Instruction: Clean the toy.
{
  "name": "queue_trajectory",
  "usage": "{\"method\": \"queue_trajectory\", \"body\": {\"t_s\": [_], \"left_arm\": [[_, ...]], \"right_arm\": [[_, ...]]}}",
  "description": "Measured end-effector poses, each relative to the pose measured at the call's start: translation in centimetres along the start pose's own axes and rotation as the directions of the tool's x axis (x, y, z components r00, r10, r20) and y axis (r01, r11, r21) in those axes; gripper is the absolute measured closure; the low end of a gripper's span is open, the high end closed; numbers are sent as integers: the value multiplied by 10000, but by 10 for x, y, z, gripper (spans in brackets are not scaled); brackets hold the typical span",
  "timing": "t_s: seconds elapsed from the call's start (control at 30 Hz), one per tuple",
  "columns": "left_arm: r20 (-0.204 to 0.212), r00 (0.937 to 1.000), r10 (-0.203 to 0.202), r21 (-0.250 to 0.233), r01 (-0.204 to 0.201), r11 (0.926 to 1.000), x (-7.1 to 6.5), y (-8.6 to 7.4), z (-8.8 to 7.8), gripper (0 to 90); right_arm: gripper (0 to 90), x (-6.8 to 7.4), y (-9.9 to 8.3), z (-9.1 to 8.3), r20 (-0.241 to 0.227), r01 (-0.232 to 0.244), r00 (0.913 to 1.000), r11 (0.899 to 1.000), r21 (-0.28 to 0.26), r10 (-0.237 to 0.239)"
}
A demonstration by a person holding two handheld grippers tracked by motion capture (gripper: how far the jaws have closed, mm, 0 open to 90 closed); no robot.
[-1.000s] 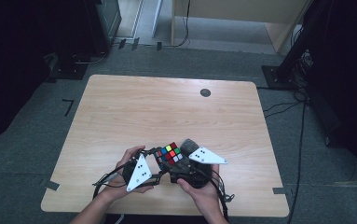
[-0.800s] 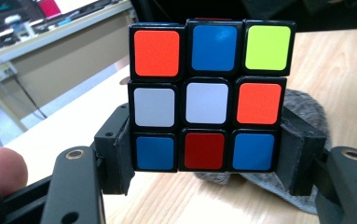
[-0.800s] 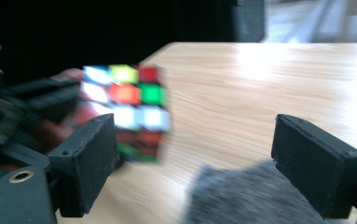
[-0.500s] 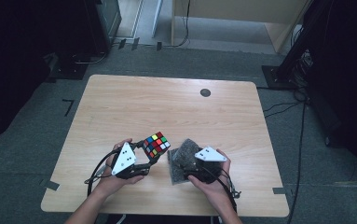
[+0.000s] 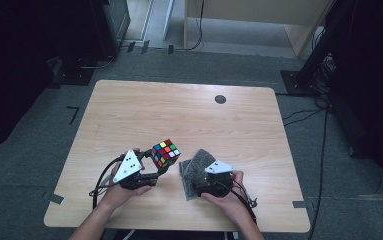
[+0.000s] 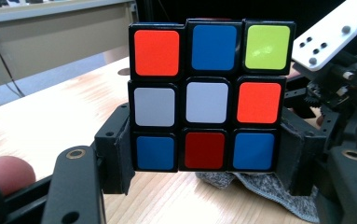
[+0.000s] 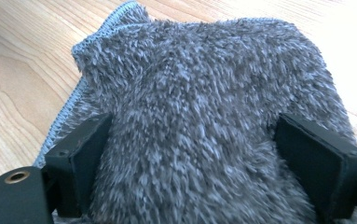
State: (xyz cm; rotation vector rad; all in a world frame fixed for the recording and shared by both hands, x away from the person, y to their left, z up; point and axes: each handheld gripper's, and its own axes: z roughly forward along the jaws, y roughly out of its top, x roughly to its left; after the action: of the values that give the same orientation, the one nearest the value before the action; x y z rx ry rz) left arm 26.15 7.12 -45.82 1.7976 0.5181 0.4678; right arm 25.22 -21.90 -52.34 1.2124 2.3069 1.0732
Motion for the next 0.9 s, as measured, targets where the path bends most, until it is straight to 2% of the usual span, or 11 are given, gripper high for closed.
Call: {"method": "queue_trajectory", "body": {"t_s": [0.17,0.27,0.33,0.4,0.43,0.5,0.53,0.63,0.77,0.83,0.9], "left_arm": [[-230,9995,-223,-36,223,9997,1,0,0,341],[-27,9981,-612,-59,612,9981,4,2,0,342],[61,9962,-865,105,865,9962,6,2,1,342],[-11,9970,-772,176,772,9969,6,2,1,342],[-134,9984,-544,168,547,9984,4,1,1,342],[82,9997,-234,265,232,9994,1,2,1,343],[-32,9999,-166,363,167,9992,-1,3,2,342],[-136,9999,63,604,-55,9982,-5,3,6,343],[52,9991,422,983,-425,9943,-12,6,10,344],[260,9978,605,1190,-632,9909,-16,8,12,344],[376,9948,947,1584,-995,9823,-21,10,15,344]], "right_arm": [[163,2,0,0,128,15,9999,10000,1,-15],[426,3,-2,-3,58,59,10000,9995,-319,-57],[538,4,-3,-5,-10,106,9999,9990,-423,-106],[604,5,-1,-7,30,158,9999,9992,-367,-157],[621,6,0,-9,180,290,9994,9990,-343,-284],[630,8,5,-15,451,415,9982,9965,-730,-383],[631,9,8,-20,448,390,9984,9933,-1085,-343],[631,13,20,-39,327,292,9992,9728,-2296,-223],[629,20,35,-66,279,307,9994,9312,-3633,-220],[629,26,41,-77,213,517,9987,9096,-4123,-471],[629,35,48,-87,257,846,9963,8888,-4505,-818]]}}
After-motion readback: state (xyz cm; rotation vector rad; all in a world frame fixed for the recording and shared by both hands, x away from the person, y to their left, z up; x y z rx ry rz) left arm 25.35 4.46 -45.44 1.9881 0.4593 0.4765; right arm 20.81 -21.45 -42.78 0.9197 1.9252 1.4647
